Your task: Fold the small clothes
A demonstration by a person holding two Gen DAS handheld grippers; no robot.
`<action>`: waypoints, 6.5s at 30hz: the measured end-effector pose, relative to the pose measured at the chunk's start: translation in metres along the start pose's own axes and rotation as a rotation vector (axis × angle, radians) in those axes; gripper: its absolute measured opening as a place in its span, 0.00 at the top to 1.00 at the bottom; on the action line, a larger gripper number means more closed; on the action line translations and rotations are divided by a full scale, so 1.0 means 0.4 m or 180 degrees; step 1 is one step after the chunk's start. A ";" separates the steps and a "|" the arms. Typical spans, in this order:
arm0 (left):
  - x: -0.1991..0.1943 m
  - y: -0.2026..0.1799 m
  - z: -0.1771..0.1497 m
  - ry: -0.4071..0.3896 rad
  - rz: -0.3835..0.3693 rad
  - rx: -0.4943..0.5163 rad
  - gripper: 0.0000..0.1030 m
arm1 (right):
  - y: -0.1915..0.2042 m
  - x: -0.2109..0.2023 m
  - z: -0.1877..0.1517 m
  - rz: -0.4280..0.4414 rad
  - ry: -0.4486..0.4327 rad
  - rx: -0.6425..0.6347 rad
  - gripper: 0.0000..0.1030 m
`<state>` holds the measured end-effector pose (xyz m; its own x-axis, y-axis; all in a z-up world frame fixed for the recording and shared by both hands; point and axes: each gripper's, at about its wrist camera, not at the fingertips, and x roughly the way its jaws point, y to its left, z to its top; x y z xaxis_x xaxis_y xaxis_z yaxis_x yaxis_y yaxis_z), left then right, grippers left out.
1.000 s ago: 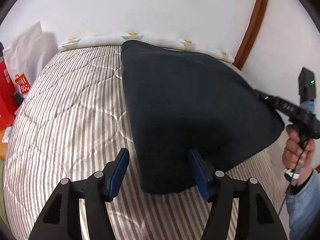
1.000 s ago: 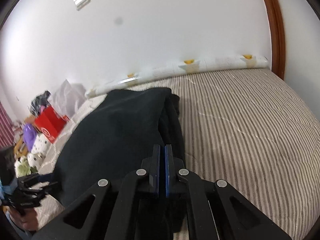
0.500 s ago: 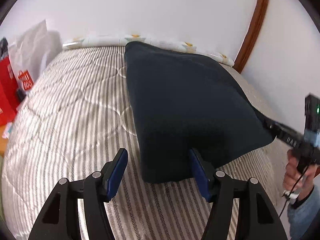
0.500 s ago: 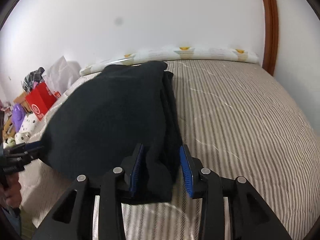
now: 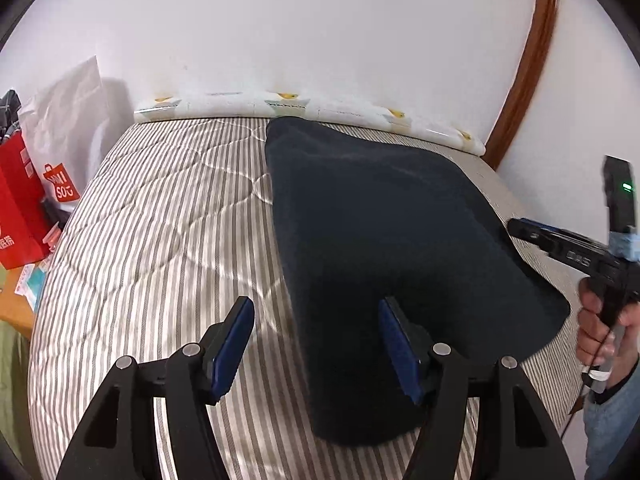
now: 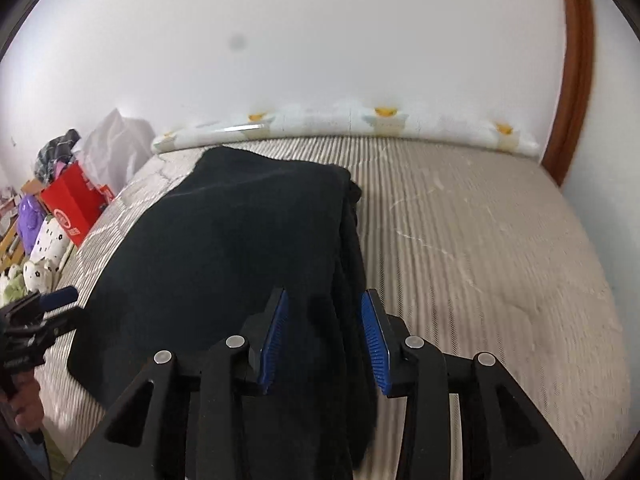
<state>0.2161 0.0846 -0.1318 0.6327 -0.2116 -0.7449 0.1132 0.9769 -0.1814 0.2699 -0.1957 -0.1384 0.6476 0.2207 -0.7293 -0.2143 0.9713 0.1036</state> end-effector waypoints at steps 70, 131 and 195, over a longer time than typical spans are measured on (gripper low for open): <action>-0.024 0.003 -0.047 0.0032 -0.0036 -0.0036 0.34 | -0.117 -0.055 -0.163 0.0448 -0.0170 0.0720 0.95; 0.050 -0.032 -0.067 0.0047 -0.0066 -0.0042 0.81 | -0.054 -0.125 -0.197 -0.0124 -0.0215 0.0150 0.95; -0.486 -0.220 -0.120 -0.0626 0.0427 0.0012 0.11 | 0.106 -0.606 -0.262 -0.0903 -0.0474 0.0184 0.04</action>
<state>0.0464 0.0385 -0.0018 0.7794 -0.0702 -0.6226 0.0207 0.9960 -0.0865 0.0271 -0.2172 -0.0283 0.7764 -0.0530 -0.6281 0.0292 0.9984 -0.0482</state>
